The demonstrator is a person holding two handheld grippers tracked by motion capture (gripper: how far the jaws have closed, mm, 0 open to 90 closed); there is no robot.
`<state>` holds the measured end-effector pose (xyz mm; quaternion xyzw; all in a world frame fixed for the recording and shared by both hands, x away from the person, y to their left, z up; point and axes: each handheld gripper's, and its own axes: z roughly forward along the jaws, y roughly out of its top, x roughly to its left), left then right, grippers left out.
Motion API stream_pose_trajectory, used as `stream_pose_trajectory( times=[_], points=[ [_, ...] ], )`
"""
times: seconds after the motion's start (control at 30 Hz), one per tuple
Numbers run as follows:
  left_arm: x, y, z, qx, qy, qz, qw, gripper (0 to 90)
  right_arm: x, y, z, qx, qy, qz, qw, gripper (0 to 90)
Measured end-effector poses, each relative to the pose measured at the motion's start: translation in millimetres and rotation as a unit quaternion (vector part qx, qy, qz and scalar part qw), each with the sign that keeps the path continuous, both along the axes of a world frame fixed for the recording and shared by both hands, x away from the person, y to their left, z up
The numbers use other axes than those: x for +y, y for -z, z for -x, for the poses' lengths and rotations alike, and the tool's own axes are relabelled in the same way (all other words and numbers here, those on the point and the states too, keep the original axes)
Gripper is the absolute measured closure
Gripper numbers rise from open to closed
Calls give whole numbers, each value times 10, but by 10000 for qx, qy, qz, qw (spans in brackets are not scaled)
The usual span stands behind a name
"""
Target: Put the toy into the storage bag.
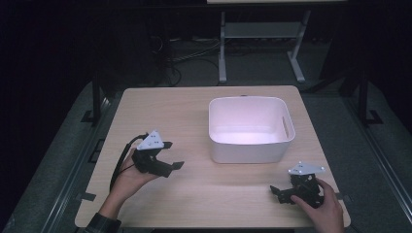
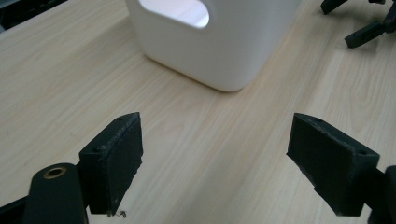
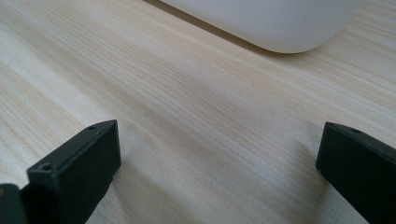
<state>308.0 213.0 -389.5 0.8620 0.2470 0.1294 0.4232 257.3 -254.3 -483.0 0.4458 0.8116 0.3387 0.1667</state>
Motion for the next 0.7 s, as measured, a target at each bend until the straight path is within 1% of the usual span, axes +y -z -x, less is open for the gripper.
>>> stream_pose_trajectory(
  times=[0.07,0.17,0.23,0.27,0.37,0.43,0.5,0.53,0.57,0.6,0.63,0.7],
  points=[
    [36,53,53,-22,-88,-13,10000,162,0,0,-1,-4,-3,0,10000,0],
    [86,127,134,-15,-197,27,9998,152,0,0,0,-2,-2,1,10000,0],
    [123,184,192,-84,-285,-9,9996,152,0,0,0,-2,-2,1,10000,0],
    [144,213,215,-87,-327,-34,9994,152,0,0,-1,-4,-3,0,10000,0],
    [210,308,273,12,-480,26,9988,142,0,0,0,-2,-2,0,10000,0],
    [250,378,306,66,-575,24,9983,143,0,0,0,-1,-1,0,10000,0],
    [296,444,332,113,-667,-52,9977,142,0,0,0,0,-1,-1,10000,0],
    [296,444,332,113,-667,-52,9977,142,0,0,-1,-4,-3,0,10000,0],
    [341,515,342,207,-756,-112,9969,139,0,0,0,0,-1,-1,10000,0],
    [360,550,342,256,-827,-129,9962,135,0,0,0,-1,-1,-1,10000,0],
    [377,582,344,261,-887,-189,9955,135,0,0,0,2,1,-2,10000,0],
    [404,637,336,250,-969,-398,9942,135,0,0,-1,-4,-4,0,10000,0]
  ],
)
